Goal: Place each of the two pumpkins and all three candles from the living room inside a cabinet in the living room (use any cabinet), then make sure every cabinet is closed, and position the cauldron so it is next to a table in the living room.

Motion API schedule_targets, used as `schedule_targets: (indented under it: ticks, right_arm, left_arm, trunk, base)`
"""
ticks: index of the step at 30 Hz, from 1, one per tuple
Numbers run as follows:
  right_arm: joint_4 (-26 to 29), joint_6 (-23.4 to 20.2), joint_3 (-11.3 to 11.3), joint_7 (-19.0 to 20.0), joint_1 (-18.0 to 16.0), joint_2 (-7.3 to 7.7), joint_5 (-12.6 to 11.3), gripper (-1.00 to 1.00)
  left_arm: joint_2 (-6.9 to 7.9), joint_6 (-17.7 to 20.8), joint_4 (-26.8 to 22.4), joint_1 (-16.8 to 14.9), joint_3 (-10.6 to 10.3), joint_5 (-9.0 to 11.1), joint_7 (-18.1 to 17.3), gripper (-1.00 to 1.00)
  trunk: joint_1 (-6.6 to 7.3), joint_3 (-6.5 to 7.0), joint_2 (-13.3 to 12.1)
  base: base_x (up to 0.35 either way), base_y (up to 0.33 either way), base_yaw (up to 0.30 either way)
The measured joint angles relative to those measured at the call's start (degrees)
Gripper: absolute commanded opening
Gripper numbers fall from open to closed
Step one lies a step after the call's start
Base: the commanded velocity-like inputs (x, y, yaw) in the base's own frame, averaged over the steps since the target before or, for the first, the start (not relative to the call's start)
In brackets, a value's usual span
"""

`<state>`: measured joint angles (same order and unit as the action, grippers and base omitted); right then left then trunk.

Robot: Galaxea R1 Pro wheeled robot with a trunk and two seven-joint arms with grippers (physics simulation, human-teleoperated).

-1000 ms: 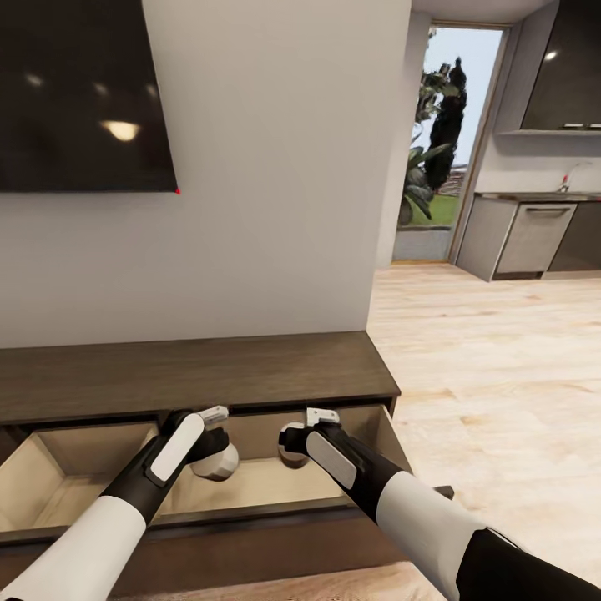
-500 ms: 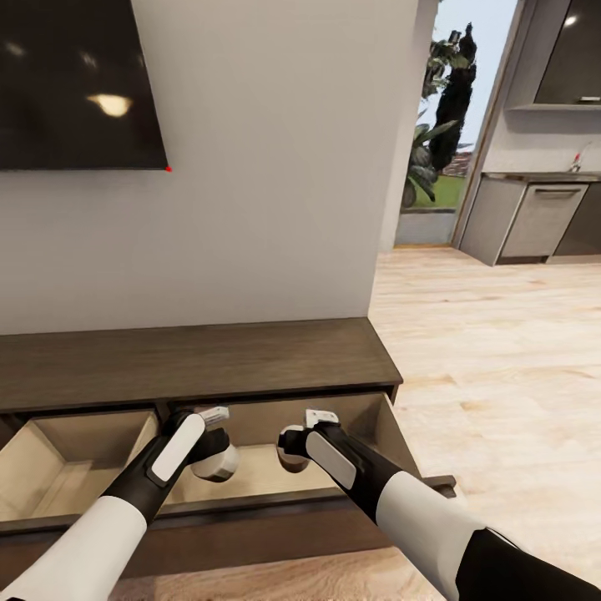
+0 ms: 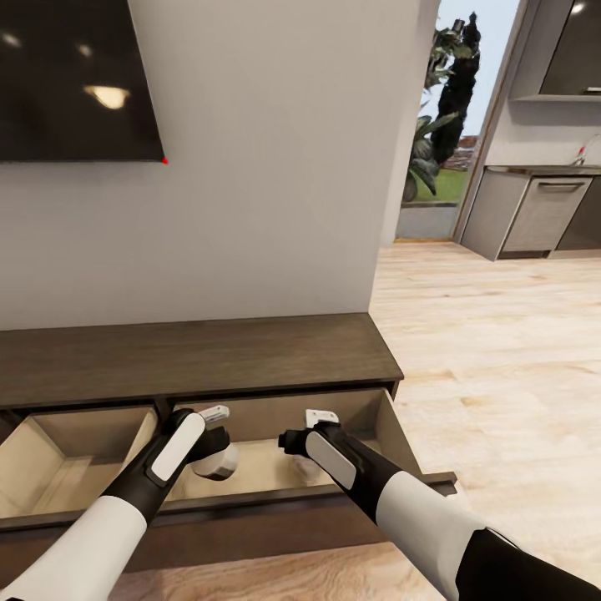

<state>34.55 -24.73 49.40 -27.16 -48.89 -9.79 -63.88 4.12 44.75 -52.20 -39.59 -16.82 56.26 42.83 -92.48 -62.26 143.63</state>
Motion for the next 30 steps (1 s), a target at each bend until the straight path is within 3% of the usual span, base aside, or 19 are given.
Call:
schedule_targets:
  ticks: [3, 4, 12, 25, 30]
  right_arm:
    - [0.0, 0.0, 0.0, 0.0, 0.0, 0.0, 0.0, 1.0]
    - [0.0, 0.0, 0.0, 0.0, 0.0, 0.0, 0.0, 1.0]
    - [0.0, 0.0, 0.0, 0.0, 0.0, 0.0, 0.0, 1.0]
    - [0.0, 0.1, 0.0, 0.0, 0.0, 0.02, 0.0, 1.0]
    - [0.0, 0.1, 0.0, 0.0, 0.0, 0.04, 0.0, 1.0]
  left_arm:
    - [0.02, 0.0, 0.0, 0.0, -0.1, 0.0, -0.1, -1.0]
    - [0.03, 0.0, 0.0, 0.0, -0.1, 0.0, -0.1, 1.0]
    - [0.06, 0.0, -0.4, 0.0, 0.1, 0.0, -0.2, 1.0]
    - [0.04, -0.1, -1.3, 0.0, 0.6, 0.0, 0.1, 1.0]
    - [-0.03, -0.1, -1.3, 0.0, 0.6, 0.1, 0.1, 1.0]
  trunk:
    - [0.0, 0.0, 0.0]
    - [0.0, 0.0, 0.0]
    - [0.0, 0.0, 0.0]
    - [0.34, 2.88, -0.2]
    - [0.44, 3.98, -0.2]
  base:
    - [0.0, 0.0, 0.0]
    - [0.0, 0.0, 0.0]
    - [0.0, 0.0, 0.0]
    - [-0.001, 0.0, 0.0]
    - [-0.187, 0.0, 0.0]
